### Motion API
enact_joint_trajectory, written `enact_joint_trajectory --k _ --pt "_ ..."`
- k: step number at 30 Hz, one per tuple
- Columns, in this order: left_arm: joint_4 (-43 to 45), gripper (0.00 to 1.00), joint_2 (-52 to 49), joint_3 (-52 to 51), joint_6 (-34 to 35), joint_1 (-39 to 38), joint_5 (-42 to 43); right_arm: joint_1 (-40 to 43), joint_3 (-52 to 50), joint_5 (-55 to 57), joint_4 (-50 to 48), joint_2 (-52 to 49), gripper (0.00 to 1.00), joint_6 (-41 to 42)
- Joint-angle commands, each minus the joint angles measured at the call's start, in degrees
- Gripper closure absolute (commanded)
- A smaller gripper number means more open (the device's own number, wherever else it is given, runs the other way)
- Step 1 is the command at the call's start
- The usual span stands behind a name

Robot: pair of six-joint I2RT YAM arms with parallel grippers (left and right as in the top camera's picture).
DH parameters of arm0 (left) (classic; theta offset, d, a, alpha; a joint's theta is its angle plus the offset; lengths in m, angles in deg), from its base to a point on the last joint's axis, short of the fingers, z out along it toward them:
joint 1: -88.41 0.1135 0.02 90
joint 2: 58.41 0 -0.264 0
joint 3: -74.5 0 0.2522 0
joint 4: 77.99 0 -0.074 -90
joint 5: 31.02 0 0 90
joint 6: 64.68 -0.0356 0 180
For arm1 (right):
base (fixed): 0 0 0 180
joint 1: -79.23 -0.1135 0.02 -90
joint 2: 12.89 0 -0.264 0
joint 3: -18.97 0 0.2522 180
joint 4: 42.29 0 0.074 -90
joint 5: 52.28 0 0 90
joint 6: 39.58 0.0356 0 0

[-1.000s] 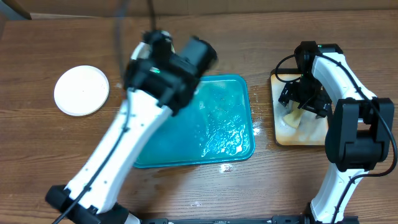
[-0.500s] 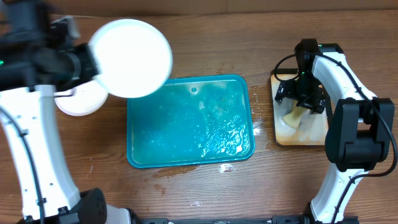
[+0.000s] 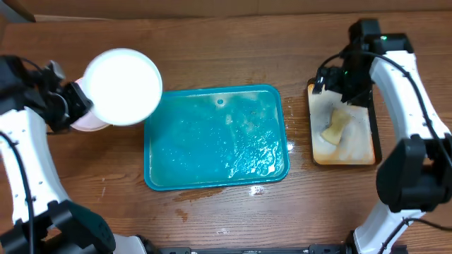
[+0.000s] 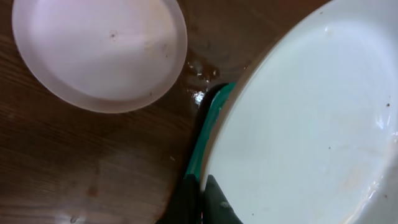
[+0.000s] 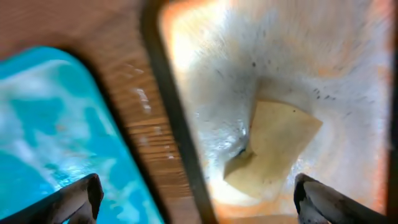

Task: Clean dirty plates on tray and stack at the side
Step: 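Carry the white plate left with the left gripper over the plate stack, then lower the white plate onto the stack and open the left gripper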

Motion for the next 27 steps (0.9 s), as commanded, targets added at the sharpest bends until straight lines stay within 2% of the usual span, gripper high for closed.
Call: enact_joint_trajectory --k 1,6,12,18,27 --pt "4.46 0.96 0.57 -6.05 1.99 0.7 -1.49 0.07 4.83 -0.94 2.82 4.7 0.0 -0.68" --pt "12.02 0.96 -0.68 -11.19 6.38 6.16 -2.14 -0.39 9.73 -1.01 9.97 6.88 0.0 -0.98" --pt "15.93 0.96 -7.02 -11.47 6.73 11.34 -1.7 -1.79 10.27 -1.79 11.96 8.94 0.0 -3.72" --pt "20.96 0.96 -14.93 -11.41 7.3 11.47 -1.68 -2.78 10.27 -1.81 14.1 9.01 0.0 -3.69" --pt "25.18 0.96 -16.52 -7.41 9.75 11.45 -2.6 -5.2 10.27 -1.81 15.82 9.01 0.0 -3.72"
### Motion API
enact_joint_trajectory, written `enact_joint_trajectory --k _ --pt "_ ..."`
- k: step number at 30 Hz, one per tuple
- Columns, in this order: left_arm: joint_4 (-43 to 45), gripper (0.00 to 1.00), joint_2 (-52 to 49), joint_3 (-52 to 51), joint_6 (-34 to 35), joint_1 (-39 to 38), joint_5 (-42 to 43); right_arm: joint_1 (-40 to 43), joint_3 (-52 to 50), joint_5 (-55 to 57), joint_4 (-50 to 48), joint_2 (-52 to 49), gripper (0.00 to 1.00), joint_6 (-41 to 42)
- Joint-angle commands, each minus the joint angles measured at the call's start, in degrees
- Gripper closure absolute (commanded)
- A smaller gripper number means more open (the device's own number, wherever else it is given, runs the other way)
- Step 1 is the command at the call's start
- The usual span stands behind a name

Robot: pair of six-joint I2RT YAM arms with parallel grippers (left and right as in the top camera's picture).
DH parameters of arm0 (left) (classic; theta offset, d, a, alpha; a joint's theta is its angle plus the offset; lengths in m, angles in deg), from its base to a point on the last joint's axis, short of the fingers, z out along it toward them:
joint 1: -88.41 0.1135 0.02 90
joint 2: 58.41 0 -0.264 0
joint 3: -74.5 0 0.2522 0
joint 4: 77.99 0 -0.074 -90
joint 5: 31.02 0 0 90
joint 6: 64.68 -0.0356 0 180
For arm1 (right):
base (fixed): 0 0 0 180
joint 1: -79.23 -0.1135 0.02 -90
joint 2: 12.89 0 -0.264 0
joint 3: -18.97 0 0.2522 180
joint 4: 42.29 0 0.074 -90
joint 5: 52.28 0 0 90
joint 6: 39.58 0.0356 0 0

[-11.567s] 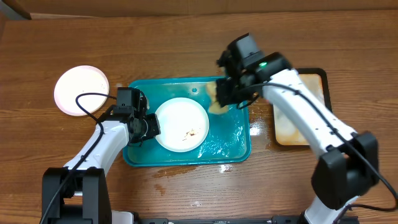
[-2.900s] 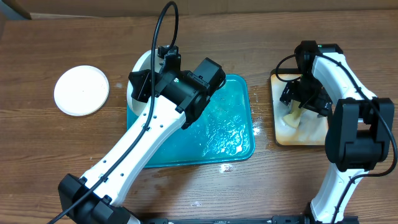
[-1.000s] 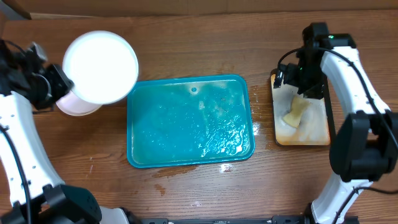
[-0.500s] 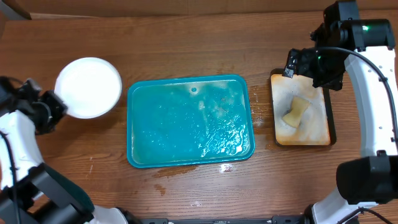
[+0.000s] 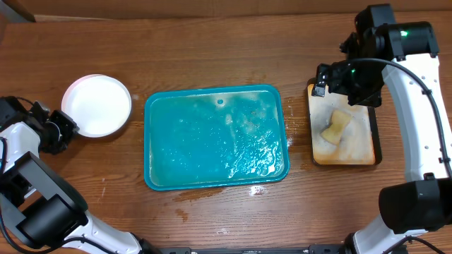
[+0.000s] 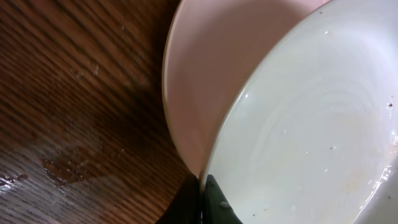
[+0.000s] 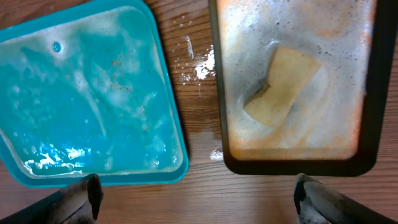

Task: Clean dirty plates on tray and stack at the side
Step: 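Lower the white plate onto the stack and open the left gripper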

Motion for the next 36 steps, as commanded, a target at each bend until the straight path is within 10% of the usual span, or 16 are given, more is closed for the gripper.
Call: enact_joint_trajectory --k 1,21,29,36 --pt "0.48 0.96 0.13 3.98 1.73 -0.22 -0.7 -1.25 1.27 -0.37 0.04 1.53 0.0 -0.48" --pt "2.89 0.93 -10.43 6.38 4.63 -0.13 -4.15 -3.19 1.27 -0.83 3.32 2.23 0.0 -0.79" --pt "1.25 0.3 -10.34 8.81 4.59 -0.13 -3.96 -3.23 1.27 -1.42 2.51 4.87 0.0 -1.77" --pt "-4.35 0.0 -10.29 13.86 4.37 -0.74 3.63 -3.23 1.27 -1.62 1.95 5.51 0.0 -1.77"
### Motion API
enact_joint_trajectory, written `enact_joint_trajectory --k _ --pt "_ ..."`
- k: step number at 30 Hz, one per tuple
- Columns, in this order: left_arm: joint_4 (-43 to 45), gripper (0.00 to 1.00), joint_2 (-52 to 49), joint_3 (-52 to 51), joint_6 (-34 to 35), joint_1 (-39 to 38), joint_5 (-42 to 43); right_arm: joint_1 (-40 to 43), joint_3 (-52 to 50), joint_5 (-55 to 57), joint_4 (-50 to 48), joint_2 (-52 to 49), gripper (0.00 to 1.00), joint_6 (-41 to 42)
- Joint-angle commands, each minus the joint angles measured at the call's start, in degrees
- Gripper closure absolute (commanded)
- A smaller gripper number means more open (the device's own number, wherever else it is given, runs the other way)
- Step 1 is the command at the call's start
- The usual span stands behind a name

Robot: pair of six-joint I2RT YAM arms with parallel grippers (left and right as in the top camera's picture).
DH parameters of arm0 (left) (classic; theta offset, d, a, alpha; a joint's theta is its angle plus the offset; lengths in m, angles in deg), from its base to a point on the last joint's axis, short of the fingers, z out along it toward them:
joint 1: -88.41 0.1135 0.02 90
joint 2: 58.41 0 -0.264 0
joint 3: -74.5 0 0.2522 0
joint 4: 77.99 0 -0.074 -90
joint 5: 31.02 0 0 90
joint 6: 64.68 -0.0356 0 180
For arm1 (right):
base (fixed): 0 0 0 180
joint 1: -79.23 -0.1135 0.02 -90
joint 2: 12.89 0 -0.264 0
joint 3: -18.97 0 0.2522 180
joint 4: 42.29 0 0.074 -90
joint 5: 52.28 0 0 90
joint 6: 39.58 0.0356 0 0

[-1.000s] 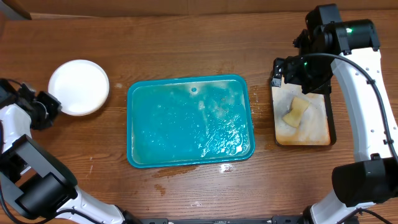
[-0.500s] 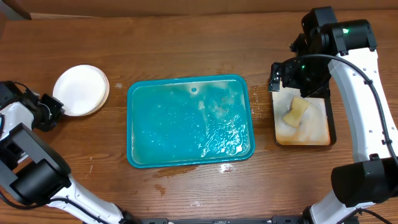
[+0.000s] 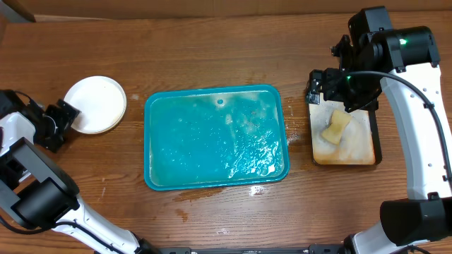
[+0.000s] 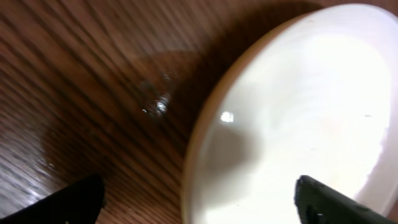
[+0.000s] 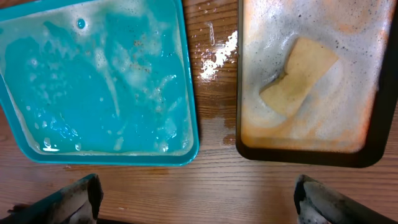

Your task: Clean dirty plates on tray and stack at the side

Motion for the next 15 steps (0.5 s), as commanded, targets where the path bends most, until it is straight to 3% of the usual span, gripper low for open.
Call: enact_joint_trajectory --k 1,8,15 --pt "-2.82 0.0 -0.46 4.98 -0.24 -0.87 5.88 -0.28 1.27 -0.7 -0.31 1.57 0.0 -0.46" --pt "-10.45 0.0 6.21 13.64 -4.42 -4.33 6.6 -0.28 1.27 0.85 -1.86 3.19 0.0 -2.14" --pt "-15.76 0.0 19.98 15.93 -6.93 -11.54 -2.49 -0.28 1.27 9.73 -0.44 5.95 0.0 -1.36"
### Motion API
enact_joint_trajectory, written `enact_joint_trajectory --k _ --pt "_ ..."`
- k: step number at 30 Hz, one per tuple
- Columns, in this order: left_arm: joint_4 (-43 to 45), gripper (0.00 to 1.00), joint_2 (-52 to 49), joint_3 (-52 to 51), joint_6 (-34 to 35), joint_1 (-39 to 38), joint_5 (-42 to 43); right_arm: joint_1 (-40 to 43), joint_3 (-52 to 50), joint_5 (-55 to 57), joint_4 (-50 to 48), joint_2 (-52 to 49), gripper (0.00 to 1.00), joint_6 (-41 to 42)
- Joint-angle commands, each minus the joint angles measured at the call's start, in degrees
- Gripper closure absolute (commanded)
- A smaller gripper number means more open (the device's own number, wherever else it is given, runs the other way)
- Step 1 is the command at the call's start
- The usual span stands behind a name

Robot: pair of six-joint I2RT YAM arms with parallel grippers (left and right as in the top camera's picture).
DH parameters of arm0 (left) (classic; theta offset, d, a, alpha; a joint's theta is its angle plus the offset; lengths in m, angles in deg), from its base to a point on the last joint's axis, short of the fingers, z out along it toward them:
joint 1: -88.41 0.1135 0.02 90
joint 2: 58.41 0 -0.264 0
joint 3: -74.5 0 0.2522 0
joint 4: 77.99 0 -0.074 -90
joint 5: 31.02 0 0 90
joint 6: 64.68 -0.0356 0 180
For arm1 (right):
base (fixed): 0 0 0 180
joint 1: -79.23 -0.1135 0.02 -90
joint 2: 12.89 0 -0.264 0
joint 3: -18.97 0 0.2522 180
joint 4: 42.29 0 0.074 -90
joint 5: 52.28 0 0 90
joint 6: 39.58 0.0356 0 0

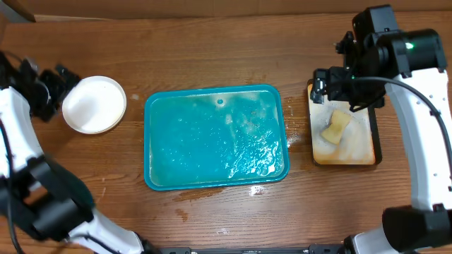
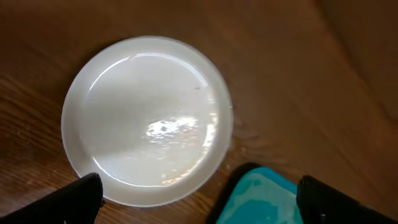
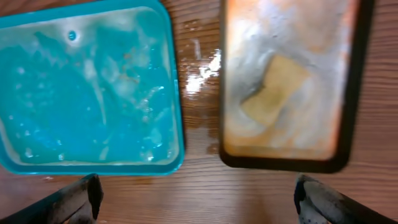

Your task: Clean dirty plates on tray and stack at the side

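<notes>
A white plate [image 1: 94, 104] rests on the table left of the teal tray [image 1: 215, 137]; it fills the left wrist view as a glossy disc [image 2: 147, 118], with the teal tray's corner [image 2: 261, 196] below right. The tray holds soapy water and no plates. My left gripper [image 1: 44, 85] hovers open just left of the plate, nothing between its fingers [image 2: 68, 202]. My right gripper [image 1: 347, 79] is open, raised over the brown sponge tray [image 1: 343, 128], empty.
A yellow sponge [image 1: 337, 127] lies in foamy water in the brown tray [image 3: 286, 87] at the right. Water drops spot the wood between the two trays [image 3: 202, 65] and in front of the teal tray [image 1: 258, 189].
My left gripper has pulled up and back from the plate, which now shows whole in its wrist view. The right gripper has shifted slightly over the sponge tray.
My left gripper held a white plate above a pinkish plate lying left of the tray. Then the white plate was down on the pink one. Then the gripper stood open beside the stack, and now higher and clear of it. The right gripper rose from the sponge tray.
</notes>
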Motion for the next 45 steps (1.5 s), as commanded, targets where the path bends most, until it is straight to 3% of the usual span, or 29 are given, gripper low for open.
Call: enact_joint_trajectory --k 1,8,17,23,27,45 --pt "-0.98 0.0 9.53 2.25 -4.04 -4.42 -4.37 -0.28 1.27 5.81 1.05 3.37 0.0 0.24" --pt "-6.84 0.0 20.7 2.25 -5.51 -17.86 -8.68 -0.28 1.25 11.13 4.02 5.27 0.0 9.07" --pt "-19.63 0.0 26.97 2.25 -5.55 -37.2 -14.29 -0.26 1.25 11.52 3.98 6.36 0.0 10.12" --pt "-22.29 0.0 27.54 2.25 -5.51 -47.67 -22.4 -0.26 1.25 11.5 3.96 6.36 0.0 10.12" --pt "-22.25 0.0 27.54 2.25 -5.51 -50.6 -24.55 -0.26 1.25 11.47 3.93 6.36 0.0 10.12" --pt "-22.32 0.0 27.52 2.25 -5.51 -50.66 -24.37 -0.26 1.25 11.45 3.93 6.36 0.0 10.12"
